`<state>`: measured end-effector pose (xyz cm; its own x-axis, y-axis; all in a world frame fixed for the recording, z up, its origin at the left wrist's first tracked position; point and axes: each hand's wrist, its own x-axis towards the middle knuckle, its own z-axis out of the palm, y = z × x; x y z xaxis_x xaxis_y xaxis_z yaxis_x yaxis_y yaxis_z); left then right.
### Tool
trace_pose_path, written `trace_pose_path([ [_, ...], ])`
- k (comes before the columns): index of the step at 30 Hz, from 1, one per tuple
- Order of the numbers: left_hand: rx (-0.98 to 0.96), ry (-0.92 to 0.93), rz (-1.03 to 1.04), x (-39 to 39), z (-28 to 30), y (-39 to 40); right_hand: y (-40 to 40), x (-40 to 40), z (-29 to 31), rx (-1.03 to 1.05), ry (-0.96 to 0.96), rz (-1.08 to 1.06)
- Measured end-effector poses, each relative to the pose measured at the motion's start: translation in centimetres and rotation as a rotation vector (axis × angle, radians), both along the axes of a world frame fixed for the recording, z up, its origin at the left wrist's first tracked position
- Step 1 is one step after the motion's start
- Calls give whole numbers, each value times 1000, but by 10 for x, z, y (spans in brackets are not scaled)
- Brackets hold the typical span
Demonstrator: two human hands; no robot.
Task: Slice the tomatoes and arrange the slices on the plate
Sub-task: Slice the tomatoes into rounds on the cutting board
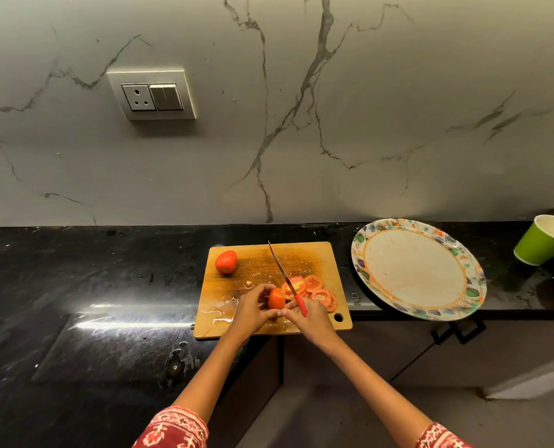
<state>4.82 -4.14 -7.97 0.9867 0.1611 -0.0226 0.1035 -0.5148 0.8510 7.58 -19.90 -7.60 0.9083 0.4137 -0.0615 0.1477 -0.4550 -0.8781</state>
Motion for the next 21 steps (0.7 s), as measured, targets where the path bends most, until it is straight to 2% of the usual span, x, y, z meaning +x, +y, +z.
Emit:
trace_pose_path([
  [4, -58, -15, 10, -4, 1, -2, 0, -5, 4, 43, -24, -9],
  [9, -104, -41, 42, -12, -1, 2, 6, -5, 14, -8, -58, 38],
  [16, -134, -61, 176, -17, 5, -3, 5, -16, 24, 97, 25, -19],
  [21, -140, -70, 179, -22, 9, -7, -1, -35, 26, 2, 64, -45],
])
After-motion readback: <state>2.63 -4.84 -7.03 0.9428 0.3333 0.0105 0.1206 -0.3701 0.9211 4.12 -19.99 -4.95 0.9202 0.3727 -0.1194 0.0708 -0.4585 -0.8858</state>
